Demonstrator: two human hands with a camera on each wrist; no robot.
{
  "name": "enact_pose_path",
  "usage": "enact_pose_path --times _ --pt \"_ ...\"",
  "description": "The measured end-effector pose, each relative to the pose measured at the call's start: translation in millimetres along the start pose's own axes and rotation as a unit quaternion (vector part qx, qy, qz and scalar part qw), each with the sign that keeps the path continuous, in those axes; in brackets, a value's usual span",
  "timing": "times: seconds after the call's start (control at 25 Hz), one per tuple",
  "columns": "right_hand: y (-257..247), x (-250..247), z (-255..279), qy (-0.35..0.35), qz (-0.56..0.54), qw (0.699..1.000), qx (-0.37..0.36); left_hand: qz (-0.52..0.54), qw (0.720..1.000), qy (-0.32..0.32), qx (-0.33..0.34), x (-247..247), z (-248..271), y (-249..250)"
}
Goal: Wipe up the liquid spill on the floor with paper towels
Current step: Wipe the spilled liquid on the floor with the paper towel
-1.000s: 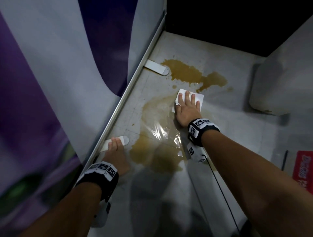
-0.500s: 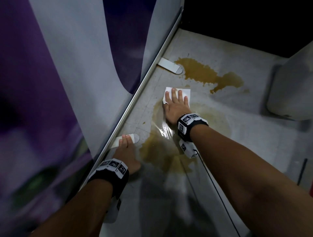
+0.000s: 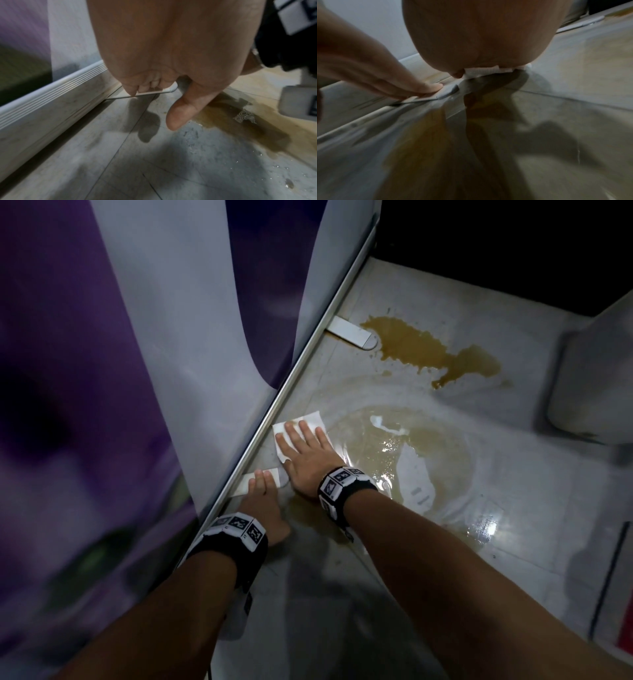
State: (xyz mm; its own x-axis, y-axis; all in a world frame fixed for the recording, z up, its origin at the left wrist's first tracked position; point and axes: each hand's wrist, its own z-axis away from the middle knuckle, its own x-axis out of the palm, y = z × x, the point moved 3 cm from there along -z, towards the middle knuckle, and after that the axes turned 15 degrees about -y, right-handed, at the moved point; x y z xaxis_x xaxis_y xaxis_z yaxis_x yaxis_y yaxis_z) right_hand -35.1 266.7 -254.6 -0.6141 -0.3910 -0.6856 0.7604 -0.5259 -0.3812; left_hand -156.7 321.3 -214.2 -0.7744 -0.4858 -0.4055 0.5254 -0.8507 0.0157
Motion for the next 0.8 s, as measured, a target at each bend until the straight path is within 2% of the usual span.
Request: enact_pose_path --times 0.16,0.28,0.44,0.56,0.68,0.8 --pt "0.7 19.3 19.9 0.010 0.012 1.000 -0.023 0.018 1.000 -0.001 -0.009 -0.3 4.5 -2.7" --pt "-5.4 38.4 36.1 0.009 -0.014 1.000 -0.001 0.034 0.999 -0.037 -0.021 -5.9 9.4 -0.9" --pt "-19.1 58.8 52.2 0.012 -0.056 0.998 0.027 0.040 0.999 -0.026 -0.015 -4.8 5.1 -0.3" --pt "-27.6 70.5 60.8 0.006 -0.072 0.997 0.037 0.043 0.998 -0.046 -0.023 -7.5 6.4 -1.3" --pt "-28.0 79.9 72.8 0.020 -0.048 0.999 0.013 0.038 0.998 -0.044 -0.020 -11.2 10.6 -0.7" --pt "-17.7 86.8 86.9 0.027 0.013 0.999 -0.040 0.039 0.998 -0.031 -0.025 -8.2 9.1 -1.0"
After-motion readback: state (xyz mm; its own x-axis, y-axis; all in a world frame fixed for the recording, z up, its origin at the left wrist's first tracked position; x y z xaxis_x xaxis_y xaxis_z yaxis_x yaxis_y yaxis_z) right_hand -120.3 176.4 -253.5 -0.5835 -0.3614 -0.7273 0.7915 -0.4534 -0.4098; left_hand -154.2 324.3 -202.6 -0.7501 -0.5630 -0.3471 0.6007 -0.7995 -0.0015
